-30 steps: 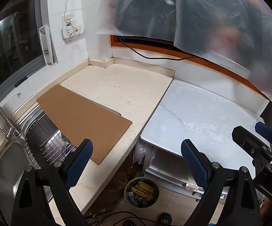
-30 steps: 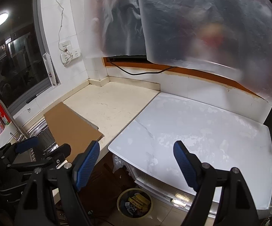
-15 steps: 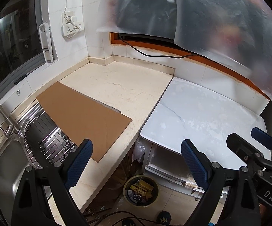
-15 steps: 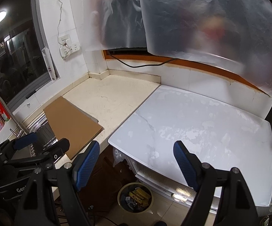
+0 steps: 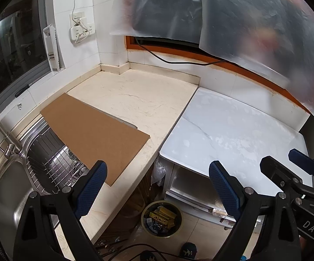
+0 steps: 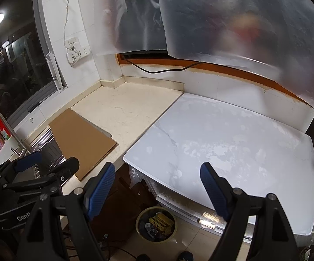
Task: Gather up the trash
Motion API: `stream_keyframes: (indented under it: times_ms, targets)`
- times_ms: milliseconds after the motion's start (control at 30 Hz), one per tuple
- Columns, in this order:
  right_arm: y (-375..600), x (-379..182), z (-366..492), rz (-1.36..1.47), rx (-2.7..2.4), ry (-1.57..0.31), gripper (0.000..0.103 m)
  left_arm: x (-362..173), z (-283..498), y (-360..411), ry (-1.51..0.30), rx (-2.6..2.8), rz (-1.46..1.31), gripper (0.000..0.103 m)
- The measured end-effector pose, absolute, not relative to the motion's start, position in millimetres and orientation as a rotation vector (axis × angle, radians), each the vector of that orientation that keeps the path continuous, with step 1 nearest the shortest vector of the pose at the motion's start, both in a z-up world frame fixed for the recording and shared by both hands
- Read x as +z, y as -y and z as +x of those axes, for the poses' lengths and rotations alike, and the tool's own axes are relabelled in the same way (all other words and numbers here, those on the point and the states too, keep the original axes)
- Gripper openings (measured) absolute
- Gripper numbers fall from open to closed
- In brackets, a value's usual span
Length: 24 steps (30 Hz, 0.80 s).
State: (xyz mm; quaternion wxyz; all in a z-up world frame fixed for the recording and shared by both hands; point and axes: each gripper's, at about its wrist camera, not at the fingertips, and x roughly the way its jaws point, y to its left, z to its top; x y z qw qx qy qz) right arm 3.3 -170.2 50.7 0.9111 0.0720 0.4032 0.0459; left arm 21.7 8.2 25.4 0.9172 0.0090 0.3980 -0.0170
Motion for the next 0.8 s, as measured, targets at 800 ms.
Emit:
stream_keyframes:
  times_ms: [800]
  targets:
    - [179.9, 42.2, 1.1, 0.166, 0.118, -0.857, 0.081, 21.9, 17.5, 0.9, -0.849, -0.020, 0.038, 0.094]
